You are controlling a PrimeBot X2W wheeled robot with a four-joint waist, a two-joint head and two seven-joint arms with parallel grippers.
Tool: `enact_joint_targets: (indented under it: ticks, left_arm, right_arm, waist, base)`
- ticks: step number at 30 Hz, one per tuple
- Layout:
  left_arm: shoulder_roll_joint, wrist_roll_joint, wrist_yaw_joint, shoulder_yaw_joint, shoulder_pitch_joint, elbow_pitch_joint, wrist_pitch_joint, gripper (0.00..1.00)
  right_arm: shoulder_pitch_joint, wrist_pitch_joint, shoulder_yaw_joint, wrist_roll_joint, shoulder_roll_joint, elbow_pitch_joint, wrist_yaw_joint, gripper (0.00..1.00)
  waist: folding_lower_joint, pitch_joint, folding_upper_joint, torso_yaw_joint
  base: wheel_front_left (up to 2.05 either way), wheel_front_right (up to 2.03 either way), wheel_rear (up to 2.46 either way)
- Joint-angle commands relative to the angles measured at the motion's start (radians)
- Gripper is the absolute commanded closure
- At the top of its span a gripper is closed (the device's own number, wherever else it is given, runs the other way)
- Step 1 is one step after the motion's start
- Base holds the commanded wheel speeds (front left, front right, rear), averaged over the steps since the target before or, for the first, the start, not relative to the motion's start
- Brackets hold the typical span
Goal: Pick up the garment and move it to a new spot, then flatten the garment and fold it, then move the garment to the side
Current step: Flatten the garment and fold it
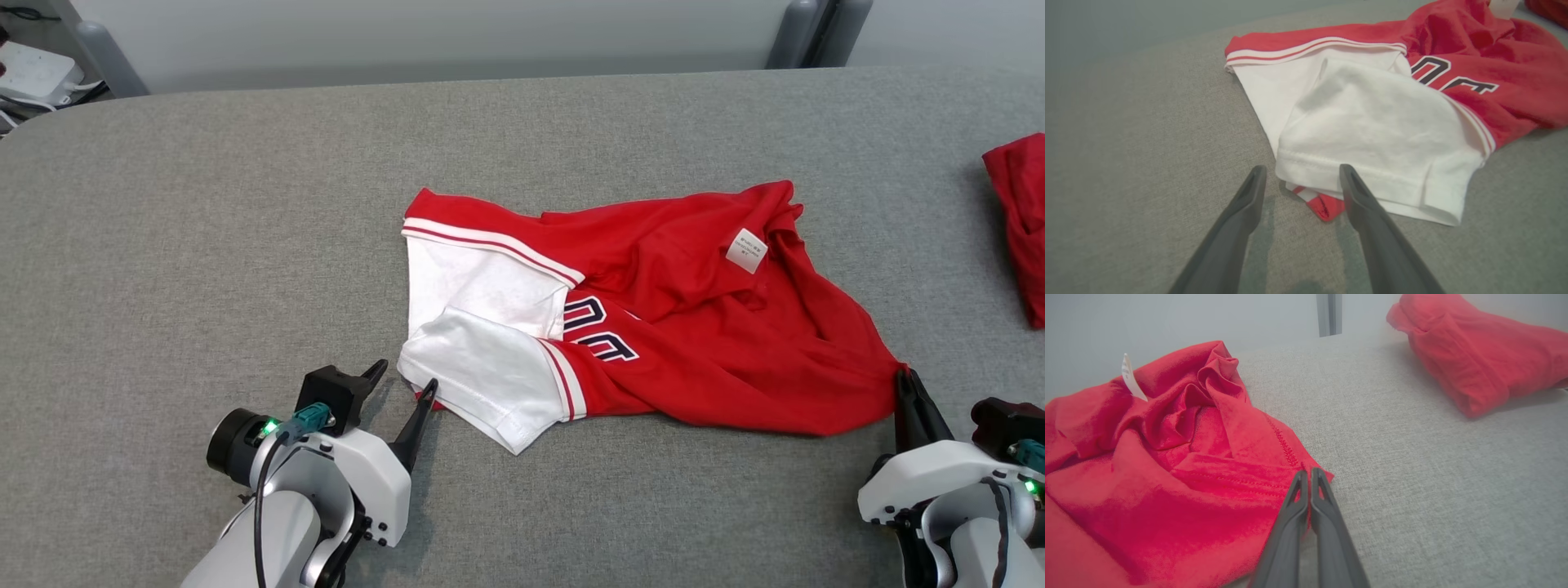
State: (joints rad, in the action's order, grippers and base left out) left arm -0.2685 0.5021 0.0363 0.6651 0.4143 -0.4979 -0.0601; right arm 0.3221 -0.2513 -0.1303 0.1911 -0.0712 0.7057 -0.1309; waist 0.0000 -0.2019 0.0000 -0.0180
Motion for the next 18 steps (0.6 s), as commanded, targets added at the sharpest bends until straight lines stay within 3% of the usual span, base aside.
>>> enact_joint_targets:
  ticks: [1,4,8,11,13,18]
  left_arm:
    - [-0.027,0.005,0.009,-0.031,0.019,0.017,0.001,0.08]
    - [-0.027,0.003,0.015,-0.03,0.024,0.001,0.0,0.09]
    - [-0.021,0.008,0.013,-0.028,0.033,-0.017,-0.002,0.33]
    - [-0.017,0.009,0.01,-0.026,0.04,-0.029,-0.012,0.61]
    - [-0.017,0.006,0.006,-0.022,0.045,-0.035,-0.021,1.0]
    - [-0.016,0.003,0.0,-0.016,0.051,-0.045,-0.039,1.0]
  right_arm:
    - [0.004,-0.01,0.023,0.01,-0.013,-0.022,0.0,1.0]
    - [0.006,-0.01,0.026,0.011,-0.015,-0.024,0.0,1.0]
    - [0.005,-0.01,0.028,0.012,-0.017,-0.025,0.0,1.0]
    - [0.005,-0.01,0.028,0.013,-0.021,-0.025,0.0,1.0]
    - [0.005,-0.01,0.028,0.013,-0.023,-0.024,0.0,1.0]
    - [0.003,-0.01,0.026,0.011,-0.026,-0.024,0.0,1.0]
  waist:
    - [0.0,-0.002,0.0,-0.005]
    - [0.0,-0.006,0.0,-0.011]
    - [0.0,-0.009,0.0,-0.016]
    - [0.0,-0.011,0.0,-0.018]
    - [0.0,-0.011,0.0,-0.018]
    - [0.0,-0.01,0.0,-0.016]
  base:
    - [0.0,0.0,0.0]
    - [0.0,0.0,0.0]
    - [0.0,0.0,0.0]
    - [0.0,0.0,0.0]
    - [0.0,0.0,0.0]
    - [0.0,0.0,0.0]
